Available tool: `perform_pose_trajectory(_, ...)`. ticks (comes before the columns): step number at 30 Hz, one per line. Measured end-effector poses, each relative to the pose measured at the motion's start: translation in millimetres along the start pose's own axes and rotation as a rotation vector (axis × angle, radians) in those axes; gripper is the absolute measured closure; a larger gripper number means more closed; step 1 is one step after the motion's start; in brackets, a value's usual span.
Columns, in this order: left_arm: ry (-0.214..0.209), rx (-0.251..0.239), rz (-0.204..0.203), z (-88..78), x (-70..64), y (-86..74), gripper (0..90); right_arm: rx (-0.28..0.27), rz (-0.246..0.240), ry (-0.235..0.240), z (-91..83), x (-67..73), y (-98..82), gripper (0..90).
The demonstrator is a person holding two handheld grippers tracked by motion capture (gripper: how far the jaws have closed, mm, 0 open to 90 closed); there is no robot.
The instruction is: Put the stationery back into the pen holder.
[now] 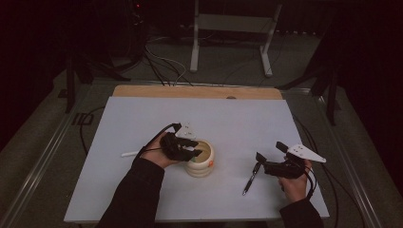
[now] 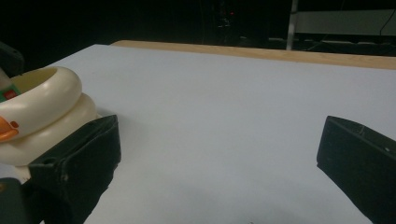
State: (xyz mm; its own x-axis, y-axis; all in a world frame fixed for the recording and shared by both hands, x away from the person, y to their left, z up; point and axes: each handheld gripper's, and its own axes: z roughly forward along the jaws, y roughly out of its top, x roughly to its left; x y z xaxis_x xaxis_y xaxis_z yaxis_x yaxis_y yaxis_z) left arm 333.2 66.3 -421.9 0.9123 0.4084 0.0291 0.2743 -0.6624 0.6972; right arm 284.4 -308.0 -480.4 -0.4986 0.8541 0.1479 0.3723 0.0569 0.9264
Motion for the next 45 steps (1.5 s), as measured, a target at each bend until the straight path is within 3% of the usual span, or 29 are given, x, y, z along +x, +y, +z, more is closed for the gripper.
perform_pose_trajectory(2,0.007,-0.015,-0.013,0.6,0.0,-1.2,58.2,0.0,0.0,0.0,0.0,0.0,0.0,0.0)
perform_pose_trajectory(5,0.042,-0.036,-0.033,-0.7,-0.2,-2.8,42.2,-0.001,0.0,0.0,0.1,0.2,0.0,0.0)
perform_pose_trajectory(11,0.11,-0.061,-0.071,-5.9,2.2,-5.5,19.9,0.001,-0.001,0.002,0.4,0.4,-0.1,0.0)
perform_pose_trajectory(21,0.164,-0.076,-0.097,-13.7,8.4,-9.3,1.7,0.0,0.0,0.004,0.4,0.4,-0.1,0.0)
perform_pose_trajectory(30,0.186,-0.132,-0.134,-28.8,17.3,-14.4,0.1,-0.002,0.0,0.004,0.2,0.3,0.0,0.0)
perform_pose_trajectory(45,0.239,-0.143,-0.131,-43.6,28.9,-28.9,0.1,-0.007,0.002,0.006,-0.4,-0.7,0.0,0.0)
